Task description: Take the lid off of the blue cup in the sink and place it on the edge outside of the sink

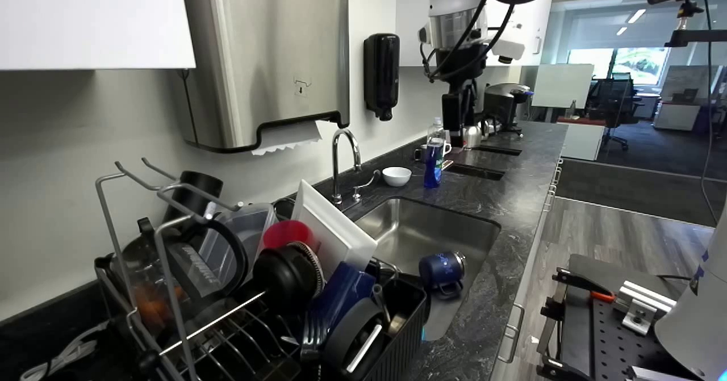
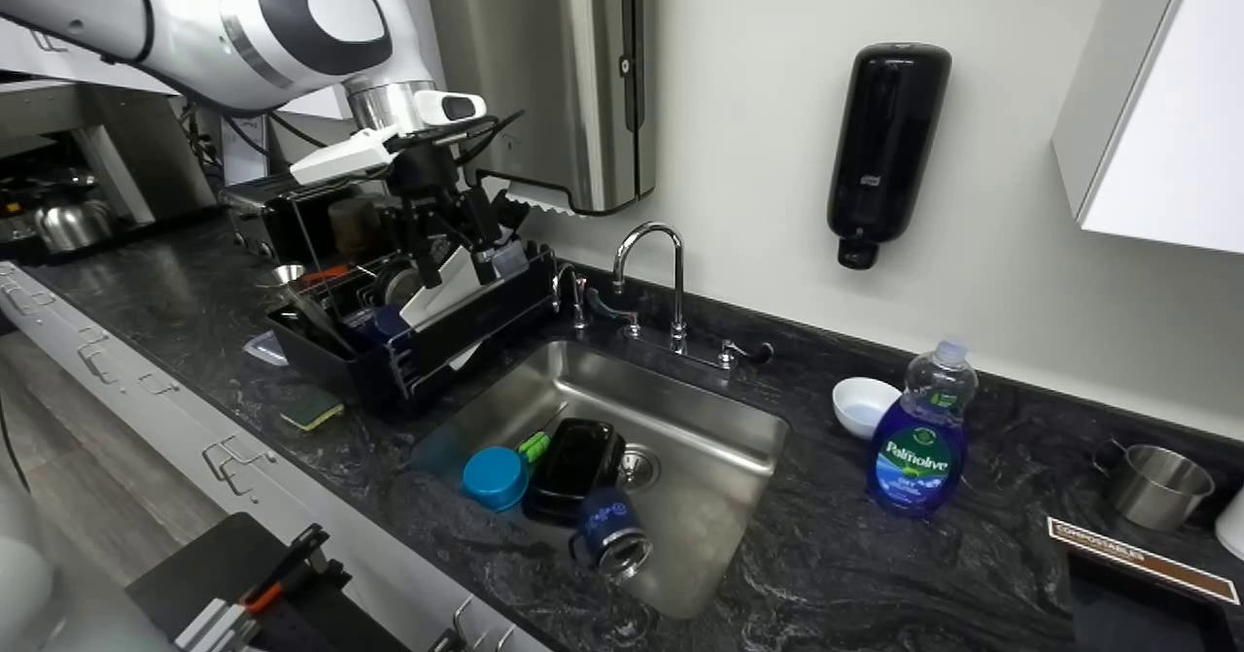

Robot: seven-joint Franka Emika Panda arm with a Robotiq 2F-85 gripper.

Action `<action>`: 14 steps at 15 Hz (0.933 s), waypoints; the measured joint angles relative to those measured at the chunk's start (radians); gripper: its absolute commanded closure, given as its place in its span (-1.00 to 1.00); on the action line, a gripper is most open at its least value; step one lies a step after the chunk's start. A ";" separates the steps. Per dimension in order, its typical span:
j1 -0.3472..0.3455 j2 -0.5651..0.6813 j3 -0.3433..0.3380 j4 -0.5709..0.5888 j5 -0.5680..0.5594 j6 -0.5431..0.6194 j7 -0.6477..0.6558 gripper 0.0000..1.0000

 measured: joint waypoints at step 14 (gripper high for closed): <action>-0.033 0.320 -0.158 -0.015 -0.010 0.290 -0.009 -1.00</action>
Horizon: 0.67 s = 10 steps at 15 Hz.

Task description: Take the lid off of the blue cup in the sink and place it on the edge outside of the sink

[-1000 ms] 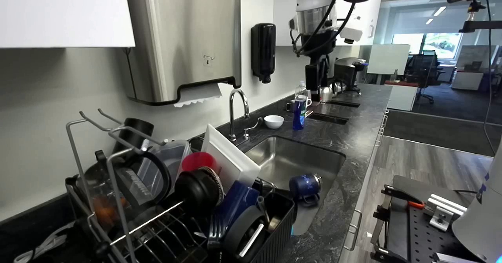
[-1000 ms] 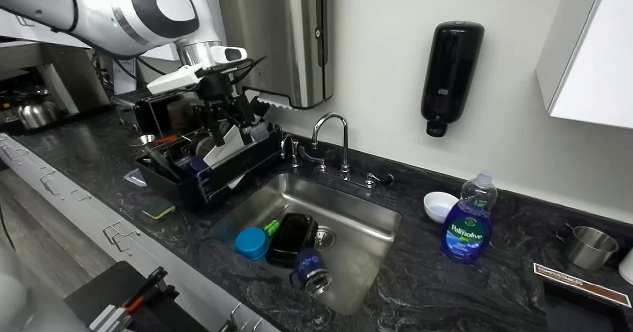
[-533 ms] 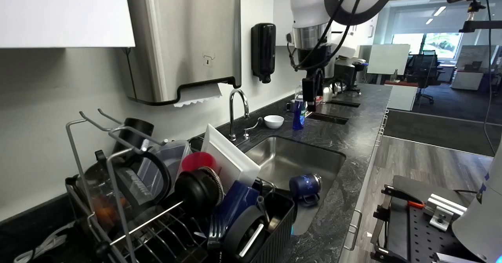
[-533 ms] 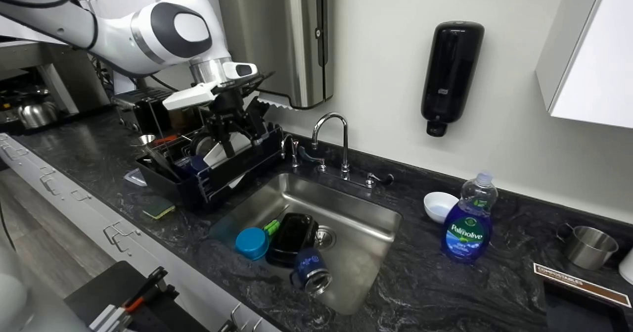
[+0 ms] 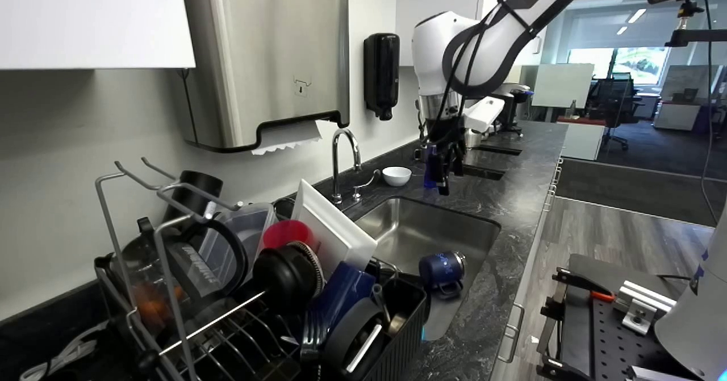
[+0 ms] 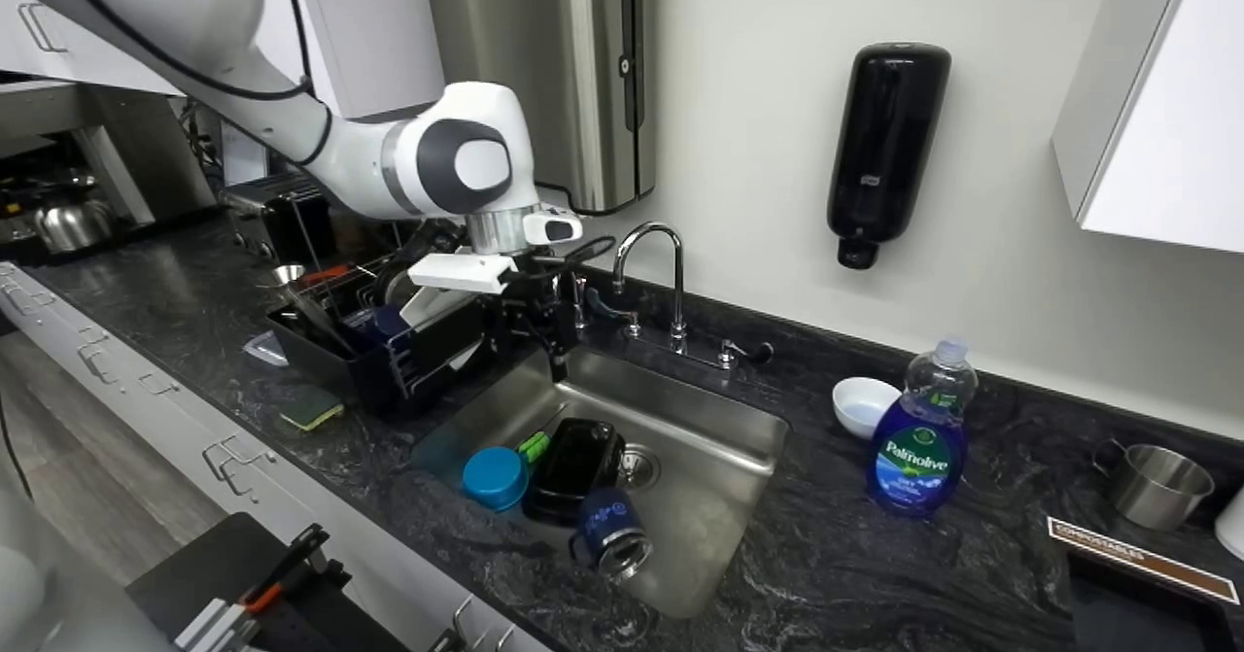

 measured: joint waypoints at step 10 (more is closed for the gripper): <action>-0.067 0.360 -0.080 0.179 0.211 0.065 -0.072 -1.00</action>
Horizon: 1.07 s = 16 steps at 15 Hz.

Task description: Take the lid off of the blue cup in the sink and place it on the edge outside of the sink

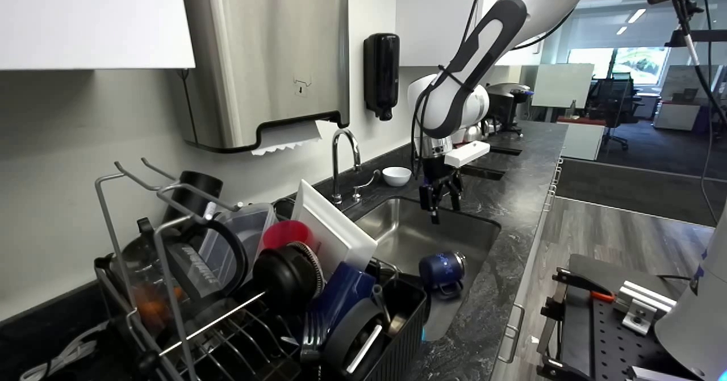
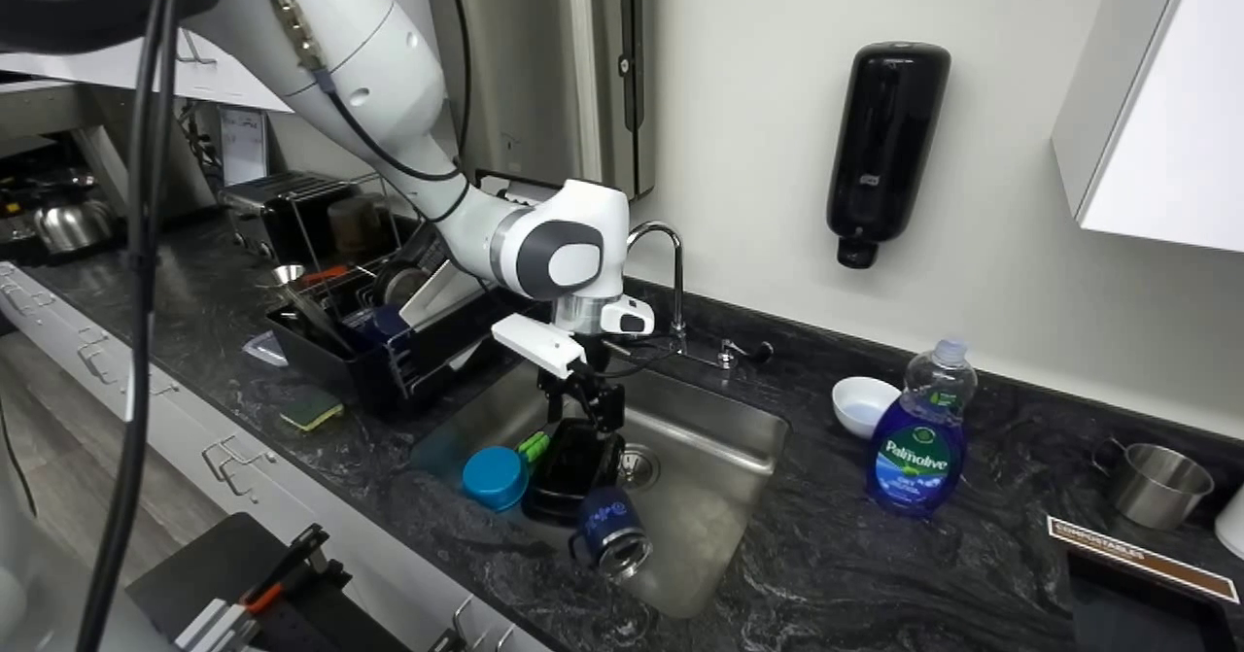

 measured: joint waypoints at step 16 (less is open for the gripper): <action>0.008 0.048 0.017 0.040 0.029 -0.004 0.006 -1.00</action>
